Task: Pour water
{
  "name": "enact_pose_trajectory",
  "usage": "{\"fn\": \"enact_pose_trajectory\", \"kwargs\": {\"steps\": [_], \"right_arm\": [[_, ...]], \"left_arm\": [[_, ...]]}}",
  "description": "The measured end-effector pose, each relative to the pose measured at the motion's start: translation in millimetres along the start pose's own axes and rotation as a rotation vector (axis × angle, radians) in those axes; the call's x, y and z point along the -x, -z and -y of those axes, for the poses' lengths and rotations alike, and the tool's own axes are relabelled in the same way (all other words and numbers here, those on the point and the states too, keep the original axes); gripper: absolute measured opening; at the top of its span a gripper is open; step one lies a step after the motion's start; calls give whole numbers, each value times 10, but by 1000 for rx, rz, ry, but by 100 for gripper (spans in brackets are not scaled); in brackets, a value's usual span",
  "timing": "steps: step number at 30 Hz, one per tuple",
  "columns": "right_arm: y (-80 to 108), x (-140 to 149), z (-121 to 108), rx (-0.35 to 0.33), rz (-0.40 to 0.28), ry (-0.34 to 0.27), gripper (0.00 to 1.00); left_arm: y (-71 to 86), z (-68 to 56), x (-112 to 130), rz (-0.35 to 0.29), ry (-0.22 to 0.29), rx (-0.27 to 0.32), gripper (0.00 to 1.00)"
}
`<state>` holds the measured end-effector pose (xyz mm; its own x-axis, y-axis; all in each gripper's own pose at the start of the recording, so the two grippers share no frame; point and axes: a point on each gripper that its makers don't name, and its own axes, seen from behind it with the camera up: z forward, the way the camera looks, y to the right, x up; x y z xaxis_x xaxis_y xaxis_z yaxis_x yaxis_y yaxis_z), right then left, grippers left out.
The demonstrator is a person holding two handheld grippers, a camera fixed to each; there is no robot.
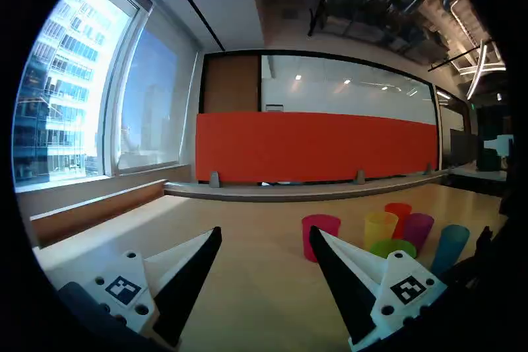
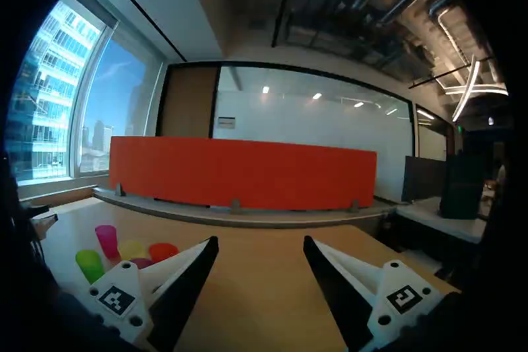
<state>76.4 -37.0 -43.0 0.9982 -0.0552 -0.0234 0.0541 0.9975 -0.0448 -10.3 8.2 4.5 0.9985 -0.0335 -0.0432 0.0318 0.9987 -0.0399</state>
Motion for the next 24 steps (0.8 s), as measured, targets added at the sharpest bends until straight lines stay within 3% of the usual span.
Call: {"fn": "enact_pose_trajectory", "kwargs": {"steps": [24], "right_arm": [[42,-11,40,-7,-25,4,100]], "left_arm": [[-16,-17,24,8,-12,2,99]]}}
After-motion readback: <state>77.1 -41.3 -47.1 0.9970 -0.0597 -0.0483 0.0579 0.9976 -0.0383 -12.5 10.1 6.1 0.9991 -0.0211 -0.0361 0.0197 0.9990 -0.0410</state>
